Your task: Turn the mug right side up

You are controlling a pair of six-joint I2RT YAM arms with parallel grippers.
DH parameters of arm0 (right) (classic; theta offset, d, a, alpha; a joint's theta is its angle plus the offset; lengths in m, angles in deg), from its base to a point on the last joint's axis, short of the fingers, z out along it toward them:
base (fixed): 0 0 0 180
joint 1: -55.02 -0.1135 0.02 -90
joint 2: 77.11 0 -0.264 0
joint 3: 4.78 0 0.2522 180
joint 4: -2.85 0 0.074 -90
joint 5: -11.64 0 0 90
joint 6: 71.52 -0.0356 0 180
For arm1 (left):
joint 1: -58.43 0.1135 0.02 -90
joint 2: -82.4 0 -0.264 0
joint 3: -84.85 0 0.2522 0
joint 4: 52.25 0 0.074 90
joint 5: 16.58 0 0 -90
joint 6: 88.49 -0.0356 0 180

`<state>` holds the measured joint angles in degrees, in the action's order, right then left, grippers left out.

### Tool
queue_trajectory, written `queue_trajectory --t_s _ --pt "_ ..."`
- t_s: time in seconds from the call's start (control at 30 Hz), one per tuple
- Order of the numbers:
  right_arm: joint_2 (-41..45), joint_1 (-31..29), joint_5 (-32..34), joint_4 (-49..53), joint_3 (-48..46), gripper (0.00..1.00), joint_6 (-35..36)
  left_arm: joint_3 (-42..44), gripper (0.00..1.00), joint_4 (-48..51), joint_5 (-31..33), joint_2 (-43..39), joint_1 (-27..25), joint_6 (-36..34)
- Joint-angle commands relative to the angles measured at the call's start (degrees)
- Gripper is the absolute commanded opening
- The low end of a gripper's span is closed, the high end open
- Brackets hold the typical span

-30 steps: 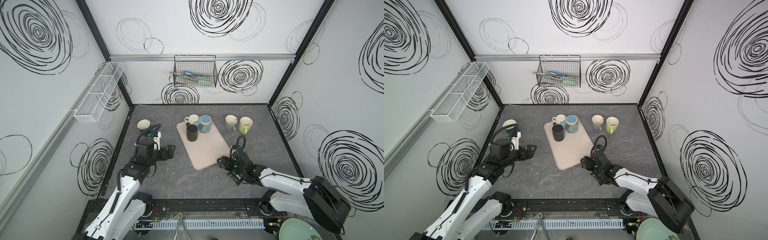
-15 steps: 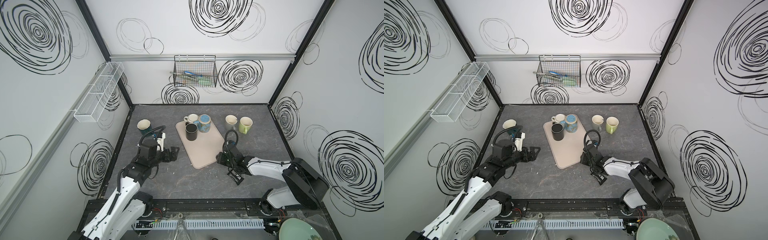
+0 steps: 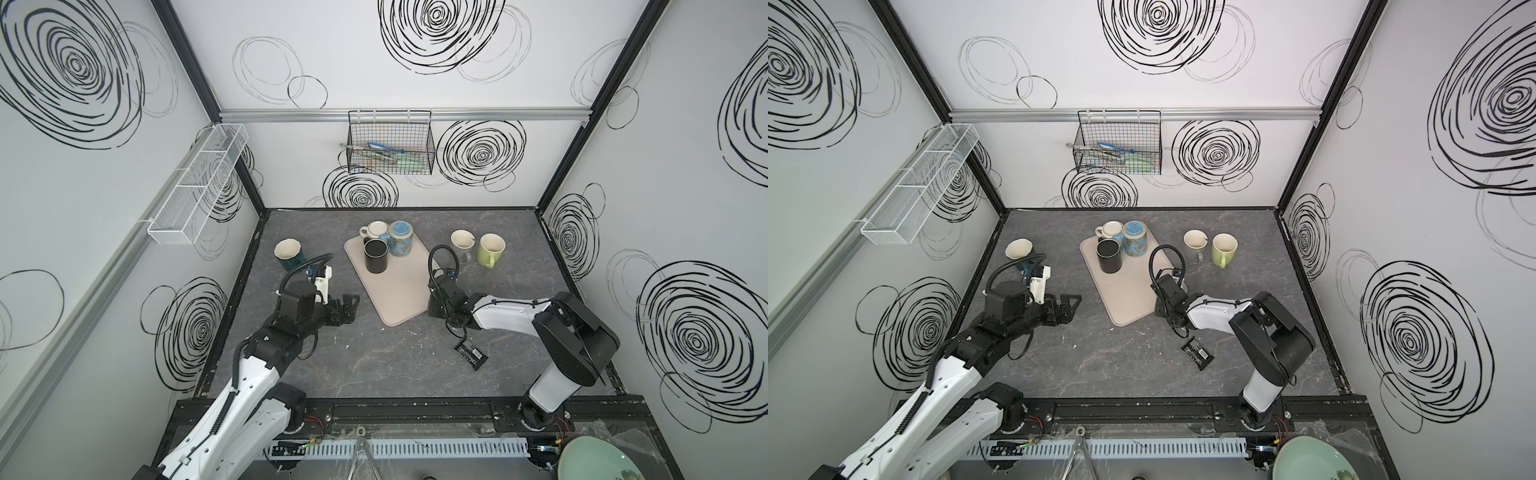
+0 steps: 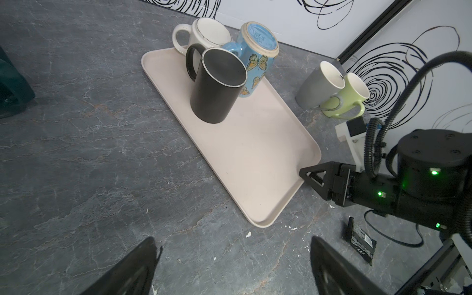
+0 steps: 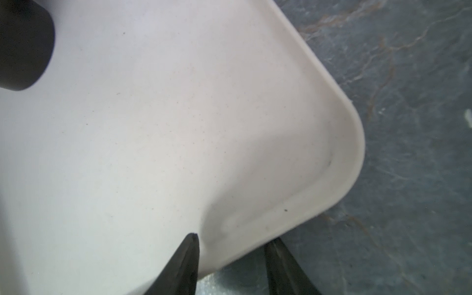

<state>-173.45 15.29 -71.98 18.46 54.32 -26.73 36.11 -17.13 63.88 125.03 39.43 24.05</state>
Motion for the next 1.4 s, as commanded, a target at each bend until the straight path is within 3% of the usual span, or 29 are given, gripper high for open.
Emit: queue_trajectory --t_s 0.0,0.83,1.1,1.37 --pt "-3.63 0.58 0.99 6.11 0.73 0.43 1.46 -0.17 0.96 -0.36 1.26 -0.71 -0.46 0.28" --pt "2.29 8.4 -1.1 9.31 -4.43 0.15 5.01 -0.09 0.96 -0.25 1.59 -0.71 -0.77 0.49" --pt "6.93 14.8 -2.69 9.31 -7.9 0.16 7.04 -0.09 0.96 -0.18 1.63 -0.71 -0.85 0.57" --pt "7.73 15.96 -5.89 8.75 -6.15 0.36 8.39 -0.09 0.96 -0.18 1.64 -0.62 -1.03 0.57"
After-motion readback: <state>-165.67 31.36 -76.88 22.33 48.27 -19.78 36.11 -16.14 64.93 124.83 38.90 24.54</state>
